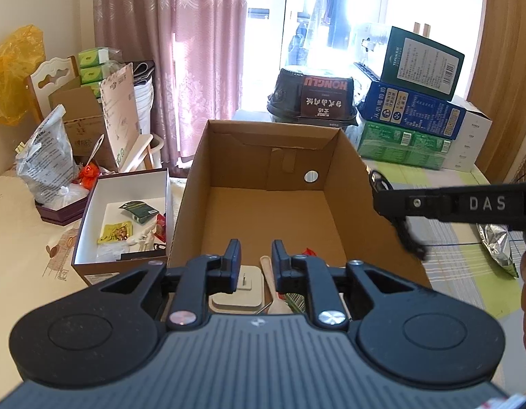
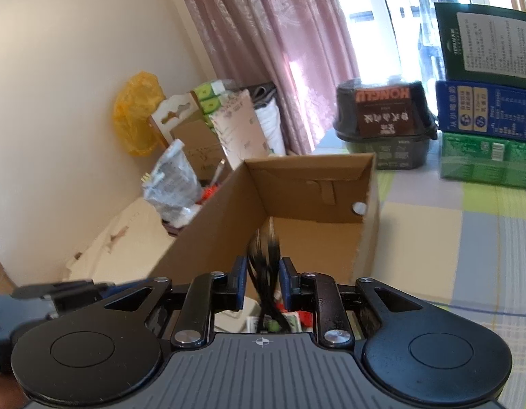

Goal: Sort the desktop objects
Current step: 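Carry spoon and cable into the cardboard box and open both tools, then withdraw both tools from the cardboard box back over the table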

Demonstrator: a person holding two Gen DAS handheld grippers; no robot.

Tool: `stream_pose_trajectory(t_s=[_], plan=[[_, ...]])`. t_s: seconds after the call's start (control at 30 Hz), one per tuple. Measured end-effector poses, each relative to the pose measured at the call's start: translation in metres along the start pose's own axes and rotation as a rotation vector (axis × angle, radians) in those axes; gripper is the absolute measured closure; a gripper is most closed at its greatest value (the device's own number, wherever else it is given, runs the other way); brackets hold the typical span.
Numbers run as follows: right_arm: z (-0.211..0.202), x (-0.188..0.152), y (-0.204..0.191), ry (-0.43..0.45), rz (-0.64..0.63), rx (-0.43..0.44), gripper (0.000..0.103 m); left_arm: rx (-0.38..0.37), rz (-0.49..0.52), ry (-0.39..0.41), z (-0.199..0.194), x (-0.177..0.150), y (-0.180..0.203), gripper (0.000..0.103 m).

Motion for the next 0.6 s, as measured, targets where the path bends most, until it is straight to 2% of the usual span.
stream_pose_trajectory(t_s=[0.07, 0.23, 0.3, 0.43, 0.6], plan=[[-0.006, 0.004, 0.003, 0.019, 0.004, -0.004, 0.066, 0.007, 0.003, 0.001, -0.002, -0.001, 0.0, 0.081], [-0.028, 0.004, 0.022, 0.042, 0.051, -0.028, 0.059, 0.018, -0.005, 0.012, -0.01, -0.002, 0.003, 0.074], [-0.042, 0.0, 0.033, 0.047, 0.069, -0.042, 0.054, 0.019, -0.008, 0.017, -0.015, -0.002, 0.006, 0.07], [-0.074, -0.017, 0.062, 0.059, 0.132, -0.08, 0.041, 0.016, -0.004, 0.026, -0.027, -0.004, 0.016, 0.064], [-0.117, -0.048, 0.096, 0.049, 0.202, -0.133, 0.035, 0.007, 0.004, 0.031, -0.044, -0.007, 0.036, 0.056]])
Point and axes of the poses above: each gripper's, at about its wrist camera, not at the fingertips, and z roughly the way its jaws point, y to its right, x to its top, the point moved 10 cm from there along z, roughly the way its jaws point, and after that the axes turned 9 degrees about -x, right-handed, at the moved point
